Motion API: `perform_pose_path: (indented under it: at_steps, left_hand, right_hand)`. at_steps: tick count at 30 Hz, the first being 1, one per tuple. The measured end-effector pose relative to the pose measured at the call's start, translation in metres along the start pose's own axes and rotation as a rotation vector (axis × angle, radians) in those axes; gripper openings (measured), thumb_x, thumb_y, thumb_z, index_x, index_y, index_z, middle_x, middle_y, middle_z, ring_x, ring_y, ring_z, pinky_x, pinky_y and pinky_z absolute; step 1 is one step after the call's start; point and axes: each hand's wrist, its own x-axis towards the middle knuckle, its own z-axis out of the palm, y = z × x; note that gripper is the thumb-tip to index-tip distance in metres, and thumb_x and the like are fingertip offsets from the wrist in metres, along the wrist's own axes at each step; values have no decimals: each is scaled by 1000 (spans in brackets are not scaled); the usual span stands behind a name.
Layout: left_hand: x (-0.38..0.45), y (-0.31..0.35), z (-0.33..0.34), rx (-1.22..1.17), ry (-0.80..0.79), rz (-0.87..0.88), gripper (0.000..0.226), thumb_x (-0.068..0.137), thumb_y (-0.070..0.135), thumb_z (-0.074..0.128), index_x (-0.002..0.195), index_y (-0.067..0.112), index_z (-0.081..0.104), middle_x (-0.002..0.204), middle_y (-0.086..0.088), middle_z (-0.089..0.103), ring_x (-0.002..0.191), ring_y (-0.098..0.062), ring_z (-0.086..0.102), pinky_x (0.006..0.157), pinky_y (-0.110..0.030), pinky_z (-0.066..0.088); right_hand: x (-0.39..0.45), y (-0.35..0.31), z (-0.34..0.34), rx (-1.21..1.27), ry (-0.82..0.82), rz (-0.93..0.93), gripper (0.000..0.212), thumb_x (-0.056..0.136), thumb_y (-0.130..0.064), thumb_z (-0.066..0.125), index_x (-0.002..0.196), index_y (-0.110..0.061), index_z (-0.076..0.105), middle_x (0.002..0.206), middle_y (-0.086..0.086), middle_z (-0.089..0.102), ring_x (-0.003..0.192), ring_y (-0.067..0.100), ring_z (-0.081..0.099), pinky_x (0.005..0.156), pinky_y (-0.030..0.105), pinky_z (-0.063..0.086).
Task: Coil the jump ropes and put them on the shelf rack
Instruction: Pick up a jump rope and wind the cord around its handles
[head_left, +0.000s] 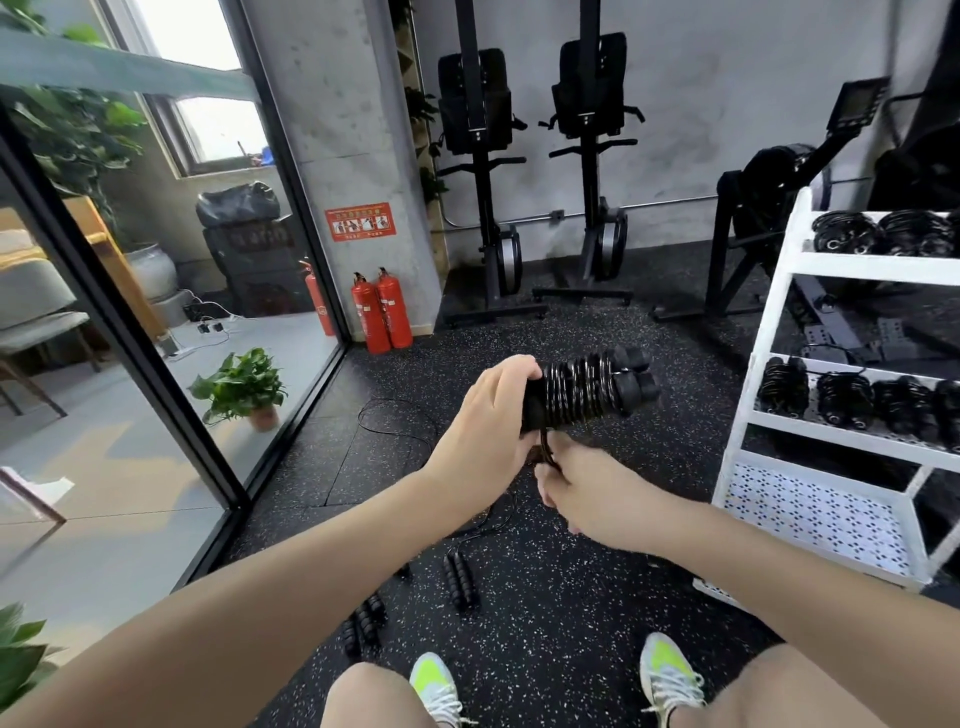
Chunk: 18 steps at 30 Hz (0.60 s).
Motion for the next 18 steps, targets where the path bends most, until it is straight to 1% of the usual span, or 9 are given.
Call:
perform_pose_path:
  at_steps: [1,2,5,8,10,12,15,17,18]
  left_hand:
    - [2,-1,1,33,6,-2,62,79,-9,72,127,17,42,136,-5,51,123,-19,45,105,-25,34]
    - [4,-3,2,73,4,-3,60,79,-9,71,125,17,42,133,-4,52,120,-21,47,103,-32,38]
    - [6,-9,6,247,-42,1,52,77,-12,67,119,11,49,125,-6,54,107,-28,51,92,-41,42]
    - [1,-13,10,382,-80,54,54,69,-15,71,117,4,56,115,-12,60,101,-35,58,84,-45,46]
    - [-4,-14,10,409,-86,91,57,65,-15,72,116,2,55,110,-13,61,98,-37,59,81,-45,48]
    - [-5,-15,8,380,-86,124,61,66,-13,72,118,7,47,108,-12,60,99,-34,56,83,-41,43]
    - [-7,-20,1,292,-138,213,56,83,-4,63,128,13,34,115,-15,58,106,-29,45,93,-38,35]
    - [-9,-20,-4,254,-170,252,46,92,6,52,133,10,33,119,-17,57,109,-27,45,99,-39,37]
    - [-10,-20,-5,229,-178,253,45,94,8,50,135,10,32,122,-19,57,111,-29,46,101,-40,38]
  right_hand:
    - [-3,-2,0,-180,-31,-33,24,108,-24,38,129,-12,41,82,3,59,57,8,52,49,18,42]
    - [-7,-4,0,-299,-60,-58,25,108,-23,38,129,-10,39,80,3,56,58,9,52,46,19,38]
    - [-18,-20,-6,-500,-15,-90,18,106,-25,39,114,-11,47,78,1,50,60,13,51,48,26,38]
    - [-24,-35,-19,-657,84,-143,22,106,-30,40,107,-15,56,83,2,55,71,22,60,59,32,46]
    - [-29,-40,-30,-789,172,-197,26,105,-36,40,106,-21,61,84,-3,53,77,24,60,67,33,45]
    - [-29,-46,-45,-863,249,-268,30,102,-49,43,103,-28,64,85,-8,59,76,20,59,69,32,45]
    - [-15,-46,-72,-931,274,-369,39,94,-67,48,104,-36,69,91,-13,66,87,14,61,80,33,45]
    - [3,-36,-85,-939,290,-486,38,91,-69,49,103,-41,73,93,-16,68,94,13,56,89,36,40]
    - [11,-31,-90,-883,289,-515,36,90,-68,51,101,-43,74,93,-18,67,97,12,54,93,38,37]
